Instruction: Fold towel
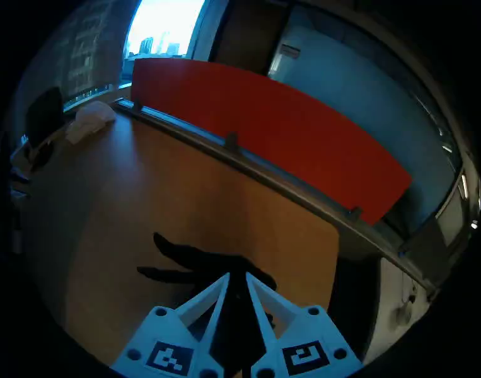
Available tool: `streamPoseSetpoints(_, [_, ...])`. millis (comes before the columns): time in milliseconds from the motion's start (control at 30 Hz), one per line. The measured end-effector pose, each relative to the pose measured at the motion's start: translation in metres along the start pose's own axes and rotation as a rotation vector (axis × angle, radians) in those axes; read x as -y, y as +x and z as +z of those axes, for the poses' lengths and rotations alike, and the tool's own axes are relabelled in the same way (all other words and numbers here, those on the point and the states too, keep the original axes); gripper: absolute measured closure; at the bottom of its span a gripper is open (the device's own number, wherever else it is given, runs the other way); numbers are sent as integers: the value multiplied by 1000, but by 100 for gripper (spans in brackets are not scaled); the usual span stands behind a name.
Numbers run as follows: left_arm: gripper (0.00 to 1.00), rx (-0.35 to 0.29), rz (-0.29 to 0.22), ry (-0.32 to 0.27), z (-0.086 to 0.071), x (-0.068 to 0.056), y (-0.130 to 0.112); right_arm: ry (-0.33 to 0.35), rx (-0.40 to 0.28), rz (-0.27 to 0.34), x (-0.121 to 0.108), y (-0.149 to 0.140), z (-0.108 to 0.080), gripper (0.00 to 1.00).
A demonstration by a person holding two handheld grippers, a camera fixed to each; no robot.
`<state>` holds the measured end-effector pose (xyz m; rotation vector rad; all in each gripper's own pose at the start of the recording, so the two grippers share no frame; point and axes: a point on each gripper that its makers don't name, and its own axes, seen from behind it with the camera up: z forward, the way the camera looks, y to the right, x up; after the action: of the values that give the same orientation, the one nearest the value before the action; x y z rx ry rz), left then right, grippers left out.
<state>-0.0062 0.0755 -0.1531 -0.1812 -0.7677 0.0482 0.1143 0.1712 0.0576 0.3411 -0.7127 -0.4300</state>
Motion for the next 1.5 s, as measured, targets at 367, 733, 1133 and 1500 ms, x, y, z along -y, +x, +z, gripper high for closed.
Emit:
streamPoseSetpoints(367, [12,2,25,-12,-2,-3,0,-38,48,55,-4,-55,-25,98])
streamPoseSetpoints(733, [12,-2,35,-15,-3,-2,3,-58,87,103,8,-101,-38,98])
streamPoseSetpoints(1133, [12,-7,44,-21,-3,-4,4,-92,160,130,10,-148,-42,98])
streamPoseSetpoints(1500, [12,-3,46,-13,-6,0,2,-97,223,177,16,-183,-37,98])
